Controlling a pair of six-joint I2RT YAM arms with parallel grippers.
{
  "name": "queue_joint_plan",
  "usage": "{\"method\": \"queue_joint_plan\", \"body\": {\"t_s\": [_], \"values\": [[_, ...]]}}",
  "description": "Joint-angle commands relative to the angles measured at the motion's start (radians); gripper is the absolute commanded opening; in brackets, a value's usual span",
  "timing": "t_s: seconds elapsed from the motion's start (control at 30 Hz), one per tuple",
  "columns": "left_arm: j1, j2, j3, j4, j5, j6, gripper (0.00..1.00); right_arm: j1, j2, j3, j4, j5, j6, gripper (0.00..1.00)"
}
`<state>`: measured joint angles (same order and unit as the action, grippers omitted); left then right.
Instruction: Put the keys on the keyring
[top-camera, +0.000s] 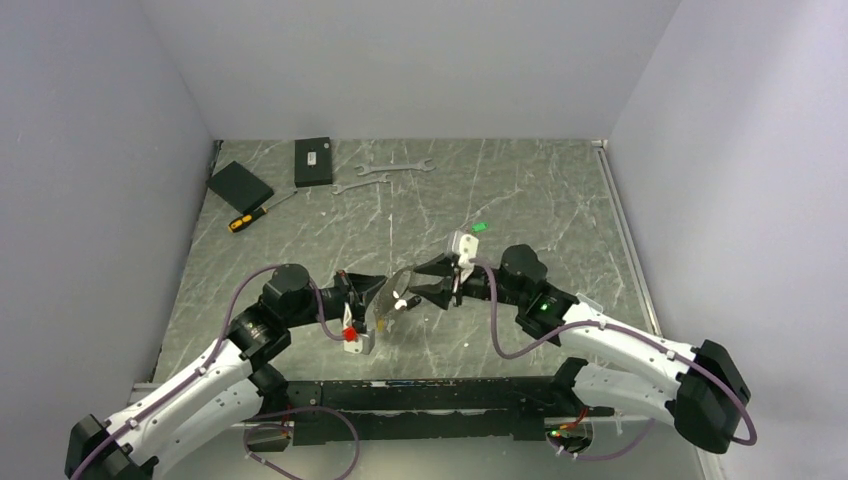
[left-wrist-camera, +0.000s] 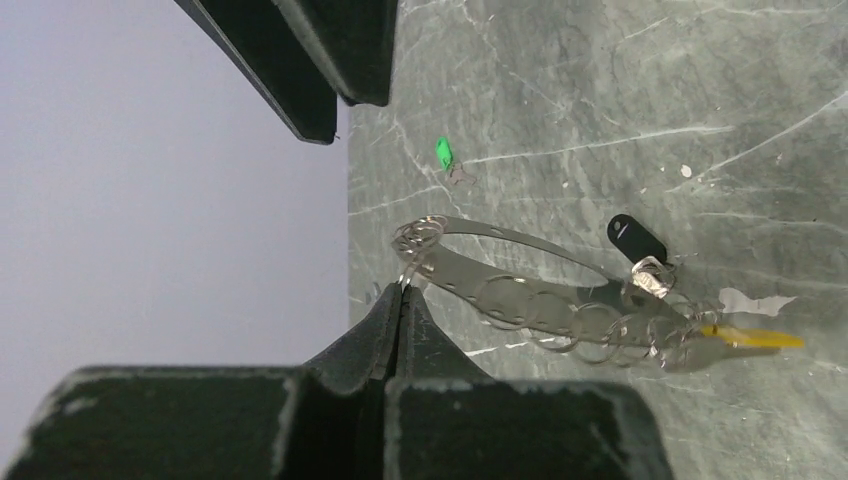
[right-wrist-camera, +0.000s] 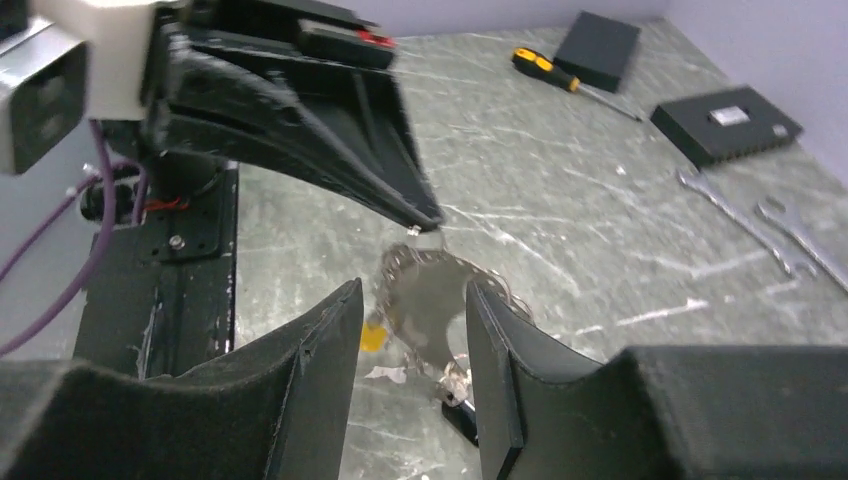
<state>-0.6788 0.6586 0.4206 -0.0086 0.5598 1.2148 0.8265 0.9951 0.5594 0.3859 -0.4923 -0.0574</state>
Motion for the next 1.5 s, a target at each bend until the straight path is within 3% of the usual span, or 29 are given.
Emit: {"method": "queue_joint_plan", "body": {"t_s": [0.0,0.13,0.5,0.9,1.2,1.47], "values": [[-0.004,0.009,0.045,0.039,0.035,-0.034,0.0,0.094,0.02,0.018,0.102,-0.022,-0.17,0.46],[-0.004,0.01,0.046,0.04,0.042,-0.045,0.0,0.166,0.063,0.036,0.096,0.059,-0.258,0.44],[-0.004,0.008,0.043,0.04,0.052,-0.053,0.0,0.204,0.114,0.047,0.137,0.207,-0.339,0.41],[-0.005,0.02,0.051,0.054,0.064,-0.076,0.0,0.209,0.178,0.077,0.13,0.209,-0.344,0.32],[-0.004,0.019,0.051,0.053,0.061,-0.085,0.0,0.21,0.204,0.083,0.124,0.214,-0.335,0.31],[-0.004,0.023,0.054,0.056,0.056,-0.095,0.0,0.21,0.227,0.101,0.09,0.229,-0.352,0.16]]}}
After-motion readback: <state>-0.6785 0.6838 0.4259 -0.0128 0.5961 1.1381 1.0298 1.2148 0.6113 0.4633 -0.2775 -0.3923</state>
